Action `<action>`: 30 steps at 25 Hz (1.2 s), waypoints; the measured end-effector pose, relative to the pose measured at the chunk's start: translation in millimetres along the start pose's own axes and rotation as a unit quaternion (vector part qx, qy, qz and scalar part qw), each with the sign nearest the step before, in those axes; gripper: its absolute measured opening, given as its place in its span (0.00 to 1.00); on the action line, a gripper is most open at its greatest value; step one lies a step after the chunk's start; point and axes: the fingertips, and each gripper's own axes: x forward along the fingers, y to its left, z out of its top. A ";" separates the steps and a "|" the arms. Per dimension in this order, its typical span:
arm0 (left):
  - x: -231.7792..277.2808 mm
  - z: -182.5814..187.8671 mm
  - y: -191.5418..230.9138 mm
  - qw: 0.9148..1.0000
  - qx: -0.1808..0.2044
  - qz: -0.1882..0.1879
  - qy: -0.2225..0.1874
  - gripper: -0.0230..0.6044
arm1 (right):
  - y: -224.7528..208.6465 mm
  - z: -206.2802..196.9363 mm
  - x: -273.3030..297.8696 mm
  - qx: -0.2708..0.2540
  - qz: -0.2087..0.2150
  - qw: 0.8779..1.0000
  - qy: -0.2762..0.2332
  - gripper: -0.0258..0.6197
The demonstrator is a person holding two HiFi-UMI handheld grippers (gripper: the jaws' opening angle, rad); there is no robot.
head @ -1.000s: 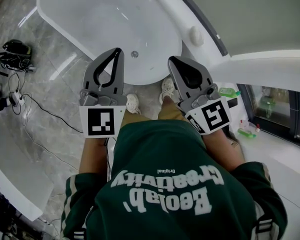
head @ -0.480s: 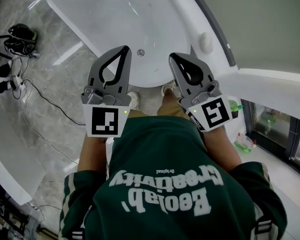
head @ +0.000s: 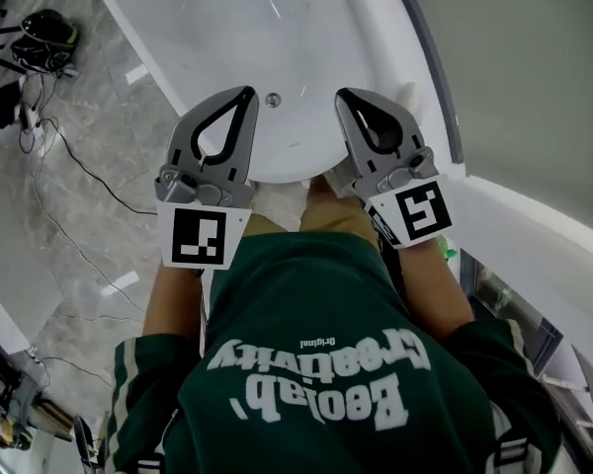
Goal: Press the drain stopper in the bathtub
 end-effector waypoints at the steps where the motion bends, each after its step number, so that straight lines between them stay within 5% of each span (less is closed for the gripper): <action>1: 10.1 -2.0 -2.2 1.000 -0.007 0.006 0.008 0.05 | -7.4 -4.1 2.8 0.001 0.013 1.000 0.003 0.06; 9: 52.1 -43.4 5.4 0.996 -0.045 0.058 0.058 0.05 | -23.1 -53.8 45.4 0.019 0.108 0.993 0.046 0.06; 15: 56.2 -103.0 15.1 0.994 -0.032 0.059 0.088 0.05 | -11.4 -116.3 76.8 0.047 0.116 0.989 0.078 0.06; 19: 61.4 -164.6 15.4 0.992 -0.040 0.024 0.115 0.05 | 0.9 -173.5 105.3 0.072 0.102 0.987 0.105 0.06; 25: 72.1 -233.3 8.2 0.987 -0.074 0.011 0.144 0.05 | 2.8 -265.7 143.4 0.115 0.084 0.977 0.158 0.06; 30: 83.9 -281.7 5.8 0.983 -0.101 0.019 0.155 0.05 | 4.1 -333.7 174.0 0.102 0.081 0.972 0.194 0.06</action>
